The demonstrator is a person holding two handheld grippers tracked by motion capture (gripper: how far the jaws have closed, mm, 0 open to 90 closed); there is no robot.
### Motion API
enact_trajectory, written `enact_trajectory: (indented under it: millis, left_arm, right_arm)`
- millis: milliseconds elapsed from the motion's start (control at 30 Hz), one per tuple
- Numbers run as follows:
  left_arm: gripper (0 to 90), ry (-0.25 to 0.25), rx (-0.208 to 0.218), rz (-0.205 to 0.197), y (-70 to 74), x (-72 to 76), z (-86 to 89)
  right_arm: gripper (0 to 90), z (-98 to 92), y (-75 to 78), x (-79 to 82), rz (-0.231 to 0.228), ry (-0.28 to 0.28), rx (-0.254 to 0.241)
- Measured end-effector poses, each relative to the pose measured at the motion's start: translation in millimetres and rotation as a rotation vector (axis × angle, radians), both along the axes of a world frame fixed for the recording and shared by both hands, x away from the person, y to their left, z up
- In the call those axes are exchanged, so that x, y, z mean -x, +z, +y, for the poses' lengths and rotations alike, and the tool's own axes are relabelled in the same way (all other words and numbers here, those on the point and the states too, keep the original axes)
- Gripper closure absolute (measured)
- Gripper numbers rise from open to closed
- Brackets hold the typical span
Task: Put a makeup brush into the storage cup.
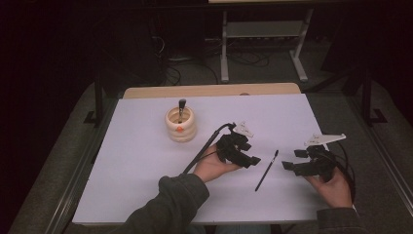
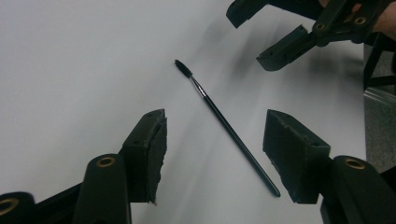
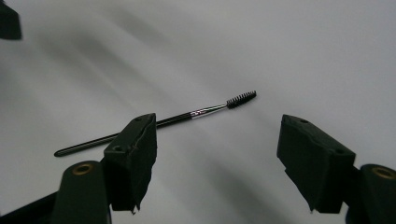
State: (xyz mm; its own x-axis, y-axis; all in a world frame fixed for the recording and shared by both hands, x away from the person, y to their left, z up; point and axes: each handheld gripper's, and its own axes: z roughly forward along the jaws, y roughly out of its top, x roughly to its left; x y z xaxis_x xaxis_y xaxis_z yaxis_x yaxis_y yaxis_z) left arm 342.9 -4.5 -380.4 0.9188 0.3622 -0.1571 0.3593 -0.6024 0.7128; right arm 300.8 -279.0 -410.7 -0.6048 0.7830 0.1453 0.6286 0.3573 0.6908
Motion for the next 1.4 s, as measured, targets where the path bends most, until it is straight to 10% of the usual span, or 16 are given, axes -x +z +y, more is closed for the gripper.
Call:
enact_trajectory:
  millis: [700, 1400]
  left_arm:
    - [53.2, 0.021, -0.091, 0.074, -29.5, 4.0, -43.4]
    - [63.7, 0.073, -0.202, -0.006, -43.2, 19.2, -70.0]
  right_arm:
    - [27.5, -3.7, -2.2, -1.0, 0.007, -0.022, 0.0]
    - [27.5, -4.5, -3.8, -1.1, 0.01, -0.026, 0.007]
